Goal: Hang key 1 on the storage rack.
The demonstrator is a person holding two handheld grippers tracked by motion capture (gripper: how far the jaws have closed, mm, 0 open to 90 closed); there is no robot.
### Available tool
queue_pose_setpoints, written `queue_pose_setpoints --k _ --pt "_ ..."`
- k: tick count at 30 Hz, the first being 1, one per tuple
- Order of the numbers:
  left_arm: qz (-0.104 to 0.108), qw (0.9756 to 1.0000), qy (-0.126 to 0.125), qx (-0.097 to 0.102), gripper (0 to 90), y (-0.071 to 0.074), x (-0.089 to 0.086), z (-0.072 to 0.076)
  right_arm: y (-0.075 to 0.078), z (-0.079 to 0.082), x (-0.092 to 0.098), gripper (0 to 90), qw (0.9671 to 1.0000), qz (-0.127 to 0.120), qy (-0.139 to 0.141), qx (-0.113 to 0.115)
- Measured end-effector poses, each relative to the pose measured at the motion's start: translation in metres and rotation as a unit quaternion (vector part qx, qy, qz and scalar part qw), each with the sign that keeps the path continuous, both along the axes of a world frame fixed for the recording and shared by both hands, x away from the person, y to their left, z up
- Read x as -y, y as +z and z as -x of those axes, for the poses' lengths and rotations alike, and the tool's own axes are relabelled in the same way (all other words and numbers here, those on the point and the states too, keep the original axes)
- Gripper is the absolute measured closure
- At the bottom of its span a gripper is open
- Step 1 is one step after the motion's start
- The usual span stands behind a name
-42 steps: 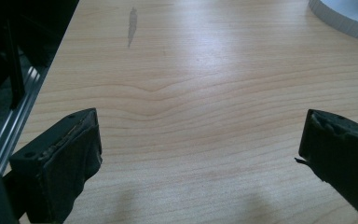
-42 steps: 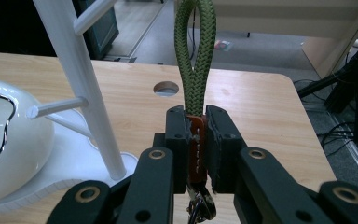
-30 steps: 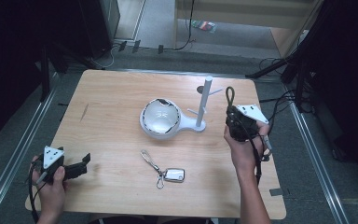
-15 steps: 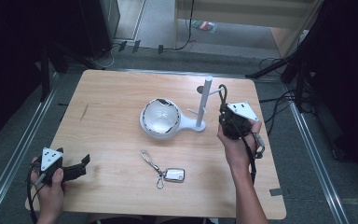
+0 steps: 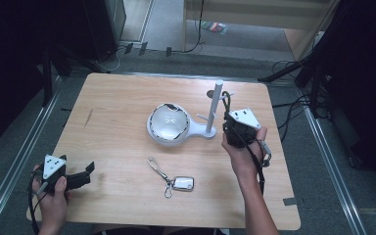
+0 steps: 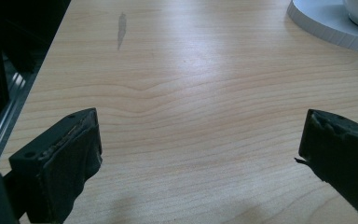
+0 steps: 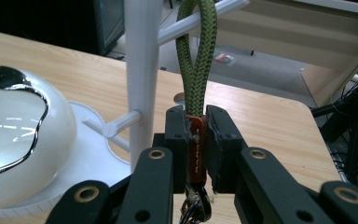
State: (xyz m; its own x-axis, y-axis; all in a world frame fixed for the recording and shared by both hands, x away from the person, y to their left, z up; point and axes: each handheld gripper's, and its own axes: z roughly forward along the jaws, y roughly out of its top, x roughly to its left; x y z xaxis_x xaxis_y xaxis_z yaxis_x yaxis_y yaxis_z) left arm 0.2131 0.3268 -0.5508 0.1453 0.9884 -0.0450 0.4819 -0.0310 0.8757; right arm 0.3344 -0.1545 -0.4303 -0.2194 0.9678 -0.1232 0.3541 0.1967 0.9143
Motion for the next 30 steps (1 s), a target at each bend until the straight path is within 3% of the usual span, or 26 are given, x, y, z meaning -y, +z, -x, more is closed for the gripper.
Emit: queue_pose_setpoints --k 10,16,20,22,26,30 --pt "0.002 1.0 0.001 -0.003 0.0 0.0 0.0 -0.001 -0.01 0.0 -0.007 78.3 0.9995 -0.009 0.024 -0.015" --pt "0.002 0.9999 0.0 -0.01 0.0 0.0 0.0 -0.002 -0.015 0.001 -0.006 62.7 0.9988 -0.008 0.04 -0.026" --pt "0.002 0.9999 0.001 -0.011 0.0 0.0 0.0 -0.002 -0.014 0.002 -0.003 53.7 0.9971 -0.005 0.042 -0.063" --pt "0.004 0.9999 0.0 -0.012 0.0 0.0 -0.001 -0.002 -0.014 0.004 0.0 50.2 0.9962 -0.006 0.045 -0.074" --pt "0.007 0.9999 0.0 -0.013 0.0 0.0 -0.002 -0.002 -0.018 0.01 0.004 45.4 0.9956 -0.015 0.052 -0.076" --pt "0.007 0.9998 -0.001 -0.017 0.0 0.0 -0.002 -0.003 -0.025 0.015 0.005 41.3 0.9944 -0.001 0.06 -0.087"
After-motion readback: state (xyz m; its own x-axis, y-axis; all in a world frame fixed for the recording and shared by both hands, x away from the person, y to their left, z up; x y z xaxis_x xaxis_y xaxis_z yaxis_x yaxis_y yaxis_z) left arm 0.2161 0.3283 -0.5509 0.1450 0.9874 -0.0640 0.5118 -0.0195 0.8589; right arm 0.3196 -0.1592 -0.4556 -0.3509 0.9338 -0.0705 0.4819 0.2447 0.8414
